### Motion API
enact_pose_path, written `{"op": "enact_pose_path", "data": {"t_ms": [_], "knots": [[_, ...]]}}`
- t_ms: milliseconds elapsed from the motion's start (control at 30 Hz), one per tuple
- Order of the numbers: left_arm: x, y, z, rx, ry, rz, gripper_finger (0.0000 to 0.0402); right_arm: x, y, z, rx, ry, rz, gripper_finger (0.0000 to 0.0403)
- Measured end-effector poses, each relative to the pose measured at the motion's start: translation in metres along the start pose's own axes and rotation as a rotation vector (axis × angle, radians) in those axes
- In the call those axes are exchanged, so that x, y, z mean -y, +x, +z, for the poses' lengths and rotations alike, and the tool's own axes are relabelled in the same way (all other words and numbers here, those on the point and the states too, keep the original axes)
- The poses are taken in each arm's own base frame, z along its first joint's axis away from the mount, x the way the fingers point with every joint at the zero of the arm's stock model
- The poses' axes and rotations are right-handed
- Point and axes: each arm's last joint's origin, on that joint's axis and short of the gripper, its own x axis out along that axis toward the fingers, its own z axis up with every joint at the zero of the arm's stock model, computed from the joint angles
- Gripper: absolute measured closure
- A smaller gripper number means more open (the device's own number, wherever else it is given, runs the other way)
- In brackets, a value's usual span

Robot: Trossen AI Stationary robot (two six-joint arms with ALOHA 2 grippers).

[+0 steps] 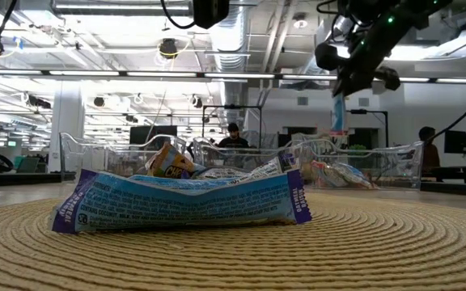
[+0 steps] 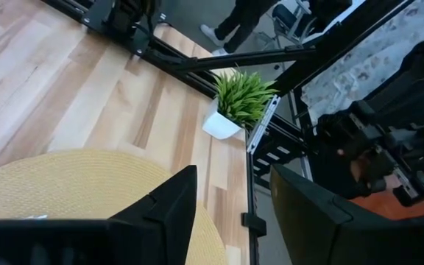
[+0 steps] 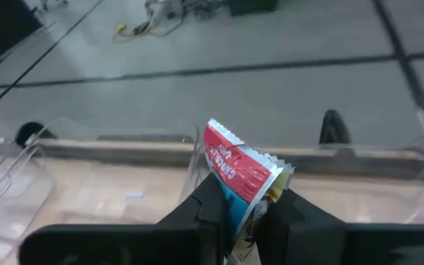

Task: Pick and place Granola Bars by type
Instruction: Put the red granola bar into the right transparent bin, then put the blue granola bar into the center transparent bin

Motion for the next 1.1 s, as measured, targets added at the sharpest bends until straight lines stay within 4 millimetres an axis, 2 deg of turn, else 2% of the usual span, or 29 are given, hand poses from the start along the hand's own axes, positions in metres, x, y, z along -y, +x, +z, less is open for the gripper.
{"op": "enact_pose_path", "data": {"t_ms": [300,667,767,867,1100], "knots": [[-0.003,-0.001,-0.003,-0.011,-0.004,0.061,0.0238,0.008,0.007,0.005,-0.027,0.023,-0.012,0.0308],[-0.004,-0.001,-0.004,-0.026,-0.006,0.077,0.0238,0.008,0.008,0.004,-0.037,0.02,-0.01,0.0283],[-0.004,-0.001,-0.005,-0.034,-0.006,0.066,0.0238,0.004,0.005,0.001,-0.092,0.008,0.062,0.028],[-0.003,-0.001,-0.007,-0.077,-0.01,0.026,0.0238,-0.003,0.0,-0.005,-0.168,-0.089,0.182,0.028],[-0.003,-0.002,-0.025,-0.227,-0.019,0.075,0.0238,-0.029,-0.027,-0.029,-0.37,-0.214,0.52,0.028]]}}
